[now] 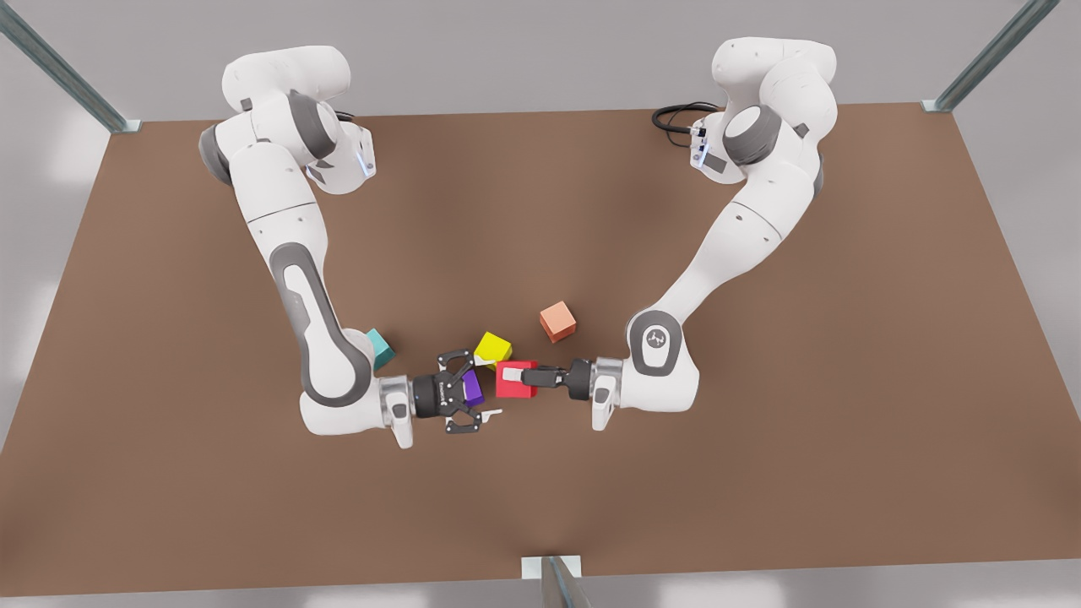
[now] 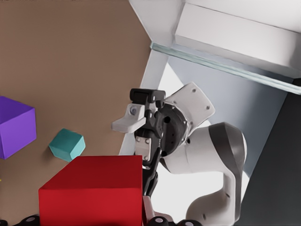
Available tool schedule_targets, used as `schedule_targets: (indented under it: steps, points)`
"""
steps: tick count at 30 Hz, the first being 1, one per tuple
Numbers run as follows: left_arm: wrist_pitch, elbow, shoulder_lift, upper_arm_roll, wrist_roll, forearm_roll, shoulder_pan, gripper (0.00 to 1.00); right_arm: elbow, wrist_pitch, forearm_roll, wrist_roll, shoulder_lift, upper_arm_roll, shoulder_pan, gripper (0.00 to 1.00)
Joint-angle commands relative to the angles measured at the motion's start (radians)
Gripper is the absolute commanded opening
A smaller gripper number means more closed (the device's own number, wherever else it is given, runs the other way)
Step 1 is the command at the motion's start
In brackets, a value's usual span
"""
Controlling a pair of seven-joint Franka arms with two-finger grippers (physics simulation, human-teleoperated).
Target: Pick up red wooden cube and pass to hand red wooden cube and place in blue wooden cube
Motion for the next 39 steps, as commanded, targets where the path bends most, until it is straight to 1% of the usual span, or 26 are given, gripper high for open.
schedule_targets:
  steps: [1, 17, 18, 19, 20, 21, 24, 25, 26, 31, 34, 35, 36, 37, 38, 39]
  points:
    - [0.004, 0.001, -0.001, -0.001, 0.265, -0.014, -0.001, 0.59, -0.004, 0.005, 0.02, -0.308, -0.002, 0.0, 0.007, 1.0]
    - [0.008, 0.004, -0.001, -0.001, 0.309, -0.014, -0.003, 0.59, 0.001, 0.039, 0.111, -0.297, 0.028, 0.0, 0.07, 1.0]
    - [0.008, 0.004, 0.001, -0.001, 0.309, -0.014, -0.003, 0.59, 0.001, 0.039, 0.112, -0.297, 0.028, 0.0, 0.07, 0.99]
    - [0.008, 0.004, 0.001, -0.001, 0.309, -0.014, -0.003, 0.59, 0.002, 0.039, 0.114, -0.296, 0.028, 0.0, 0.07, 0.94]
    - [0.008, 0.004, 0.001, -0.001, 0.309, -0.014, -0.003, 0.59, 0.003, 0.039, 0.114, -0.297, 0.028, 0.0, 0.07, 0.78]
    - [0.008, 0.004, 0.001, -0.001, 0.309, -0.014, -0.003, 0.59, 0.003, 0.039, 0.114, -0.299, 0.03, 0.0, 0.07, 0.73]
    - [0.015, 0.004, 0.001, -0.001, 0.31, -0.014, -0.004, 0.59, 0.004, 0.038, 0.114, -0.3, 0.03, 0.0, 0.069, 0.73]
    - [0.015, 0.004, 0.001, -0.001, 0.307, -0.017, -0.003, 0.67, 0.004, 0.038, 0.114, -0.302, 0.03, 0.0, 0.069, 0.73]
    - [0.014, 0.0, -0.001, -0.001, 0.296, -0.058, -0.001, 1.0, 0.004, 0.036, 0.114, -0.303, 0.03, 0.0, 0.069, 0.73]
    - [0.0, -0.005, -0.007, -0.001, 0.292, -0.08, 0.025, 1.0, 0.004, 0.034, 0.112, -0.303, 0.028, 0.0, 0.069, 0.72]
    - [-0.147, -0.025, -0.008, -0.001, 0.293, -0.023, 0.143, 1.0, 0.004, 0.028, 0.095, -0.294, 0.025, -0.009, 0.064, 0.72]
    - [-0.198, -0.026, -0.01, -0.001, 0.292, 0.008, 0.186, 1.0, 0.006, 0.024, 0.043, -0.274, 0.012, -0.052, 0.062, 0.72]
    - [-0.247, -0.026, -0.008, -0.001, 0.29, 0.028, 0.22, 1.0, 0.006, 0.022, -0.075, -0.216, -0.008, -0.082, 0.05, 0.72]
    - [-0.305, -0.026, -0.01, 0.001, 0.237, 0.093, 0.266, 1.0, -0.004, 0.001, -0.256, -0.028, -0.031, -0.102, 0.02, 0.72]
    - [-0.394, -0.019, -0.045, 0.001, 0.045, 0.236, 0.309, 1.0, -0.008, -0.022, -0.429, 0.149, -0.053, -0.111, -0.016, 0.72]
    - [-0.546, 0.038, -0.077, -0.002, -0.08, 0.463, 0.332, 1.0, -0.007, -0.028, -0.564, 0.336, -0.082, -0.164, -0.019, 0.72]
